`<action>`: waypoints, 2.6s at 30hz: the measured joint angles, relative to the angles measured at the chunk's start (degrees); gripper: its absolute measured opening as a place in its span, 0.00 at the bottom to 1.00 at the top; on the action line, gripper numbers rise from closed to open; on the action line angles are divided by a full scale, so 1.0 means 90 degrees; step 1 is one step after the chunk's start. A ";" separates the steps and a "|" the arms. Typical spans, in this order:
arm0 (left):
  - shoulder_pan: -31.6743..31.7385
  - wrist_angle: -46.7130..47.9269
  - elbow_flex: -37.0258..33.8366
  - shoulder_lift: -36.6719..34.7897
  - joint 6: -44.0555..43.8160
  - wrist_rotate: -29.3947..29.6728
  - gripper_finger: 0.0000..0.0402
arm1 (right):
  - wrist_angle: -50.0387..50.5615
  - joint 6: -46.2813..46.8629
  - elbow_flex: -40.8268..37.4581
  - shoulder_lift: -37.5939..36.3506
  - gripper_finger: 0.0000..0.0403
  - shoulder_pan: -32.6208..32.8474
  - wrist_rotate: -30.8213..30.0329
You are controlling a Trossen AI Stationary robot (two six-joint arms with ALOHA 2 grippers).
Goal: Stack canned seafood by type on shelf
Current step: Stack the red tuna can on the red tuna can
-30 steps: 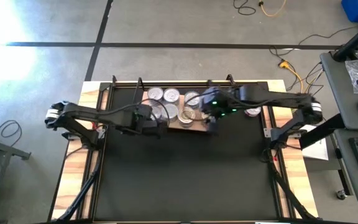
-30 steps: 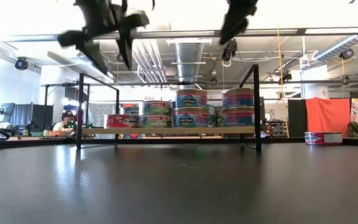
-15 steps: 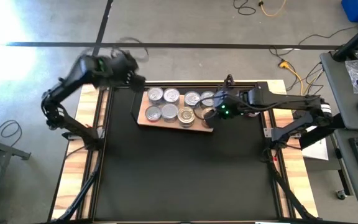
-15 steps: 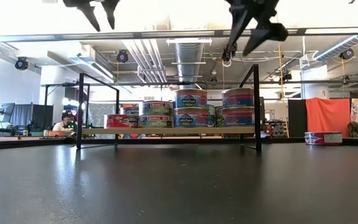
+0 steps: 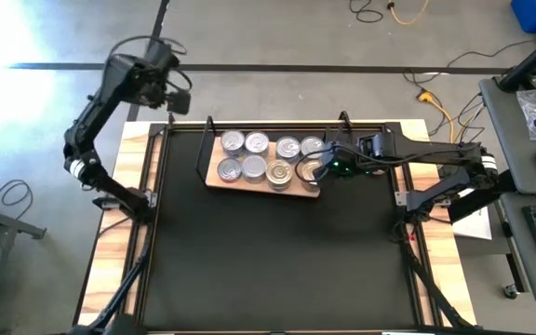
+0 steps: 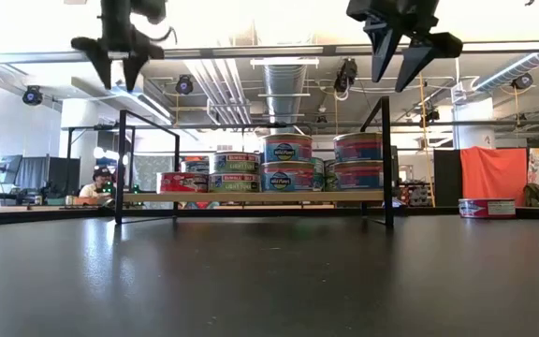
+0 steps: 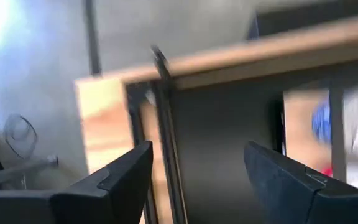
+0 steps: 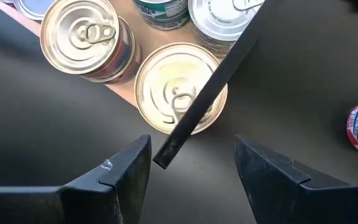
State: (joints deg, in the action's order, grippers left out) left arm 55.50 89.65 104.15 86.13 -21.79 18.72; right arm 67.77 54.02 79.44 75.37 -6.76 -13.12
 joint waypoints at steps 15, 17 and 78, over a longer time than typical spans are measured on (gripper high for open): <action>-0.0665 -0.1117 -0.3356 0.0008 0.0178 -0.1703 0.28 | 0.0531 -0.0458 0.0000 -0.0425 0.54 -0.0044 0.0291; -0.0889 -0.1185 -0.3558 -0.0010 0.0092 -0.1704 0.25 | 0.0757 -0.0457 0.0000 -0.0526 0.54 -0.0106 0.0289; -0.3815 -0.4141 -0.3674 -0.3511 -0.1711 -0.0203 0.46 | -0.3034 0.8337 -0.5824 -0.2350 0.18 -0.3805 -0.1368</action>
State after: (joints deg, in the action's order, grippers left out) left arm 21.17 52.38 71.09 54.53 -37.19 16.89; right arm 40.46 129.06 27.03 54.22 -41.01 -25.43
